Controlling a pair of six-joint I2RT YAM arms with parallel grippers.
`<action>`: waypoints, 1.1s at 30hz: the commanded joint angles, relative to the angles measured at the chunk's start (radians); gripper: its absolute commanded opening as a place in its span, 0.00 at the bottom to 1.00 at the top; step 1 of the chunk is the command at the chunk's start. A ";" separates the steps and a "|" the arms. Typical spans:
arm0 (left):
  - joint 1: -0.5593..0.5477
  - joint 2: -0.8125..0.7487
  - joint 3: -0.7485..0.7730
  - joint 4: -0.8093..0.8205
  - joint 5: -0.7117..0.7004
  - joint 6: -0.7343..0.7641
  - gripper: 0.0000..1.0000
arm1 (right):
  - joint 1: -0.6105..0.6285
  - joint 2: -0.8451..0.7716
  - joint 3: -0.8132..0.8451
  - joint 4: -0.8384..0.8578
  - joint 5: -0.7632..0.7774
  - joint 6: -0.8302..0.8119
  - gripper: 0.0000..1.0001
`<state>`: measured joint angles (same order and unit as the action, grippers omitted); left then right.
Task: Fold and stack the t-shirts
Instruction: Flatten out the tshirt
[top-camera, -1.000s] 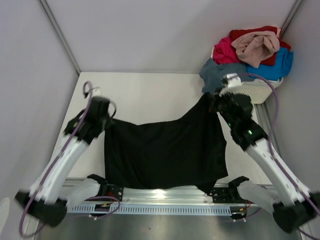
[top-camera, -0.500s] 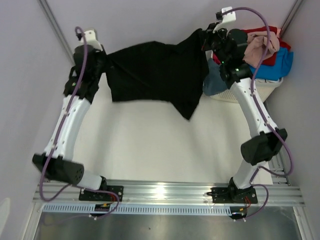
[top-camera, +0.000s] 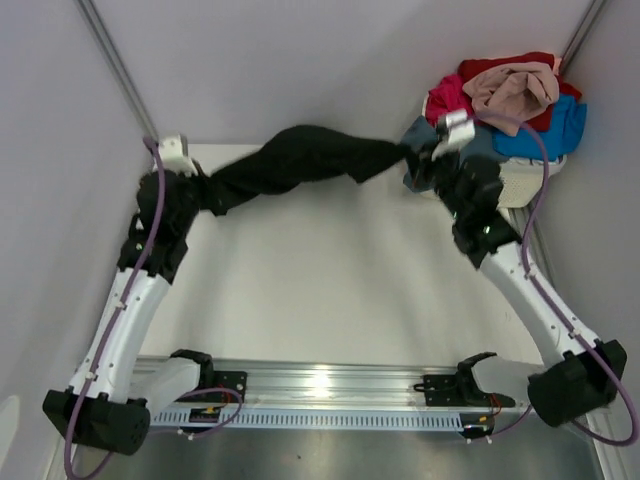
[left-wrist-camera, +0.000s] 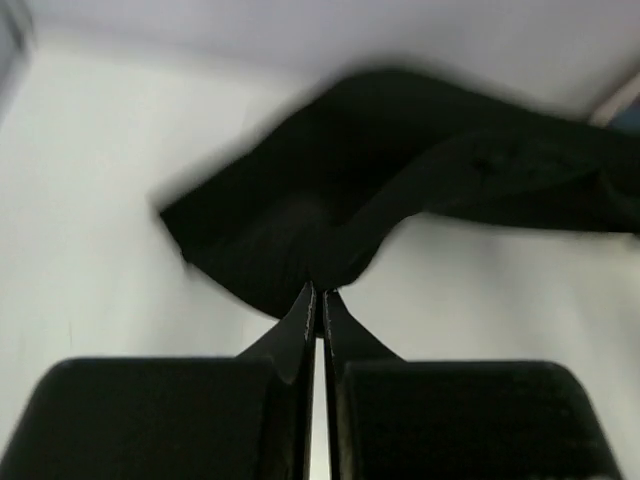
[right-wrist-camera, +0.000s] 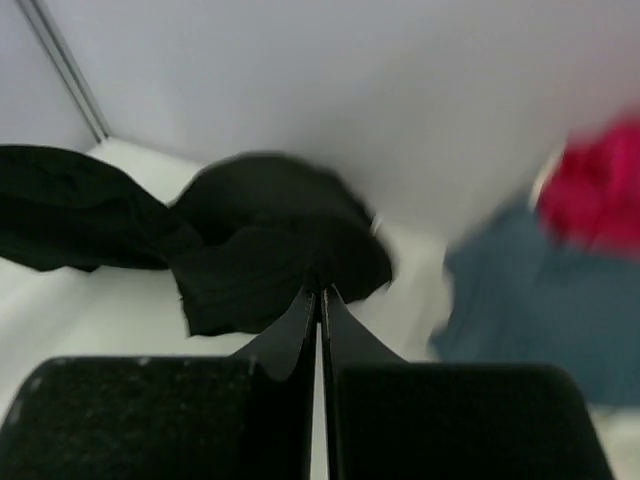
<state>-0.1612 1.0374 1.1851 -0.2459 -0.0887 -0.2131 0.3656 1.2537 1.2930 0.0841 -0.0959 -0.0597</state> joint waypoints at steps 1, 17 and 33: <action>0.000 -0.186 -0.245 -0.255 -0.030 -0.245 0.01 | 0.045 -0.211 -0.429 -0.035 0.134 0.285 0.00; -0.302 -0.708 -0.354 -0.888 0.090 -0.594 0.22 | 0.366 -0.711 -0.557 -0.696 0.435 0.535 0.91; -0.301 -0.490 -0.262 -0.715 -0.037 -0.493 0.77 | 0.362 -0.492 -0.532 -0.440 0.493 0.385 0.90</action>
<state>-0.4583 0.4530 0.8780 -1.1038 -0.0685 -0.7517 0.7254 0.6926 0.7307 -0.4606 0.3515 0.3664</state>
